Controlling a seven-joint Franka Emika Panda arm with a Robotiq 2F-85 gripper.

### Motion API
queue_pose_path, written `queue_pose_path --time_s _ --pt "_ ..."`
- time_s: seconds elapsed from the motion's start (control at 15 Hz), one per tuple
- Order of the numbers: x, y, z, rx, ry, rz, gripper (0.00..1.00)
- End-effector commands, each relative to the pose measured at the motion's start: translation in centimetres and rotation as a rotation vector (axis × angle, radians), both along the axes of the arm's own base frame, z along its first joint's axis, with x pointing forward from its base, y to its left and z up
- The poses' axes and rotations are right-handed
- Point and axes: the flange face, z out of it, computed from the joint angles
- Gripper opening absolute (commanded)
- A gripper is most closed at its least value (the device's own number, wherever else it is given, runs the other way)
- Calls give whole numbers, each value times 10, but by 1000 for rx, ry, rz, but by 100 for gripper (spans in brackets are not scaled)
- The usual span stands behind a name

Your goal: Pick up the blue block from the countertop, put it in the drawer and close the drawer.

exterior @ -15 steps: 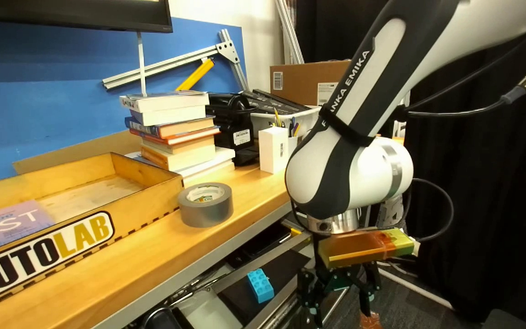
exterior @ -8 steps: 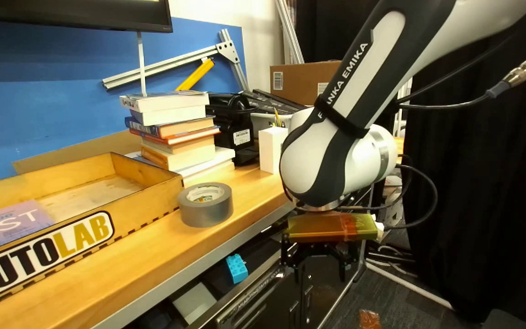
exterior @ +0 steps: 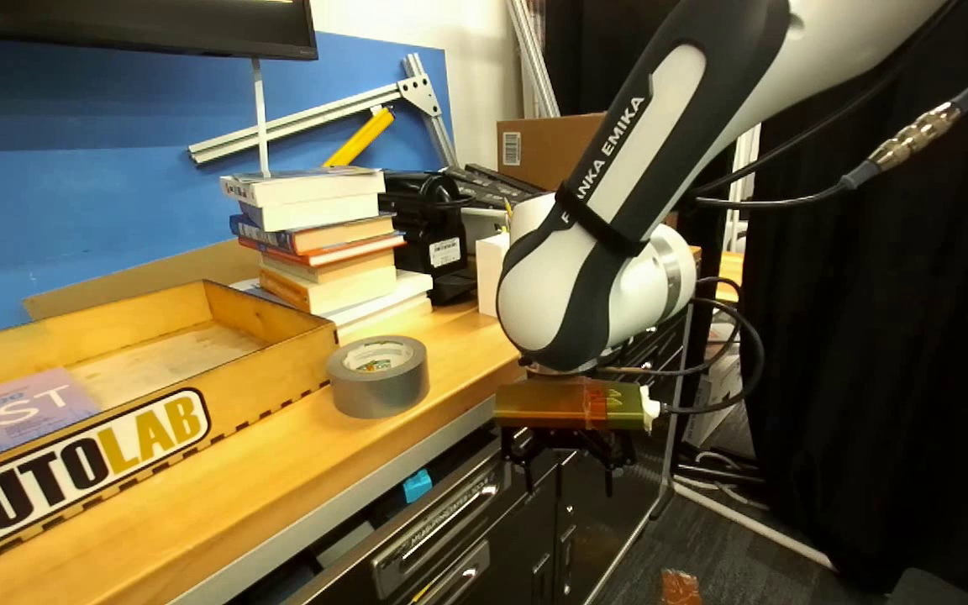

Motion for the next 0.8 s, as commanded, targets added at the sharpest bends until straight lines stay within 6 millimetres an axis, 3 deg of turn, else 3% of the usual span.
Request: queue_pose_path --time_s 0.0,0.73 --pt "16 1 -5 9 31 -17 100" --pt "55 7 10 6 65 -13 100"
